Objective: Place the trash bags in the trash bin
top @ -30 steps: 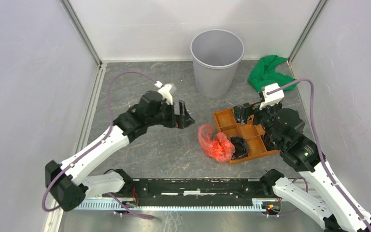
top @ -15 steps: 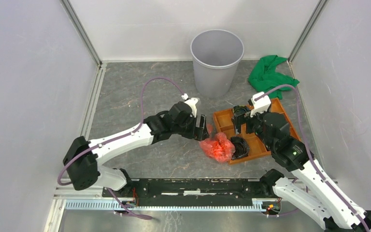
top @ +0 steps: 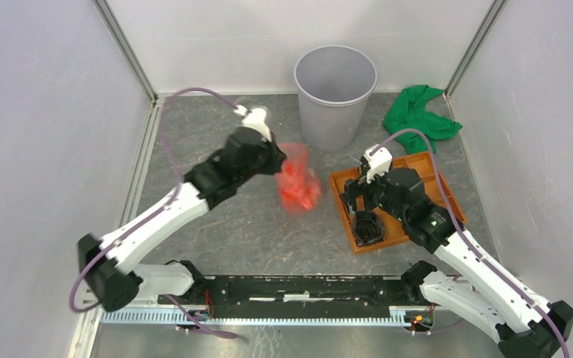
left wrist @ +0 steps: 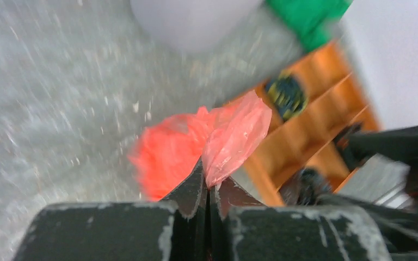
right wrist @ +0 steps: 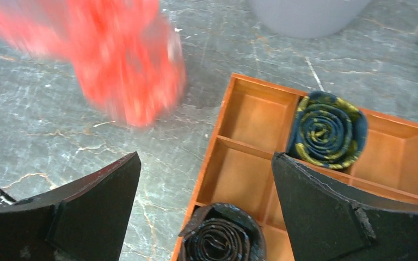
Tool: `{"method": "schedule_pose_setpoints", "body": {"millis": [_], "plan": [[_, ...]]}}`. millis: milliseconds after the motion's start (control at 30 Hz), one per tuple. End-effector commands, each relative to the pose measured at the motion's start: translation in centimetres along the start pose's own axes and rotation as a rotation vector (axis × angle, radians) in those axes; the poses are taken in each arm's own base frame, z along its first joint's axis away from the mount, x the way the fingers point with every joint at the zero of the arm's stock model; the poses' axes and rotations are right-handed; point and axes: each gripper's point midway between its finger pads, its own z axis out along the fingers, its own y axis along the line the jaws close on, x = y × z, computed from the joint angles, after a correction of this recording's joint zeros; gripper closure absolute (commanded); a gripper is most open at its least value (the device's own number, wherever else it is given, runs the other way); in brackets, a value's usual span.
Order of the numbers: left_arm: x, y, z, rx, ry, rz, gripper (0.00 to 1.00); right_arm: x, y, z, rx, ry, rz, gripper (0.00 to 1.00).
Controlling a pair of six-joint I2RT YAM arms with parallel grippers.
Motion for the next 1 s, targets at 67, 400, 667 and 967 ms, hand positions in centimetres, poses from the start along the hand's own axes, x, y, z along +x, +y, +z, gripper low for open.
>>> {"method": "schedule_pose_setpoints", "body": {"millis": [67,400,667,967], "plan": [[-9.4,-3.7,-8.6,0.293,-0.409,-0.017,0.98,-1.9,3.0,1.4,-0.15,-0.082,0.059,0.02],[5.7,0.3,-5.4,0.429,-0.22,-0.342,0.98,2.7,5.7,4.3,-0.285,-0.011,0.119,0.02],[2.6,0.6,-9.9,0.459,-0.357,-0.327,0.98,2.7,9.2,4.8,-0.43,-0.044,0.062,0.02],[1.1,-3.6,-13.1,0.601,-0.266,-0.017,0.98,-2.4,10.2,3.9,-0.447,-0.186,-0.099,0.02]]}}
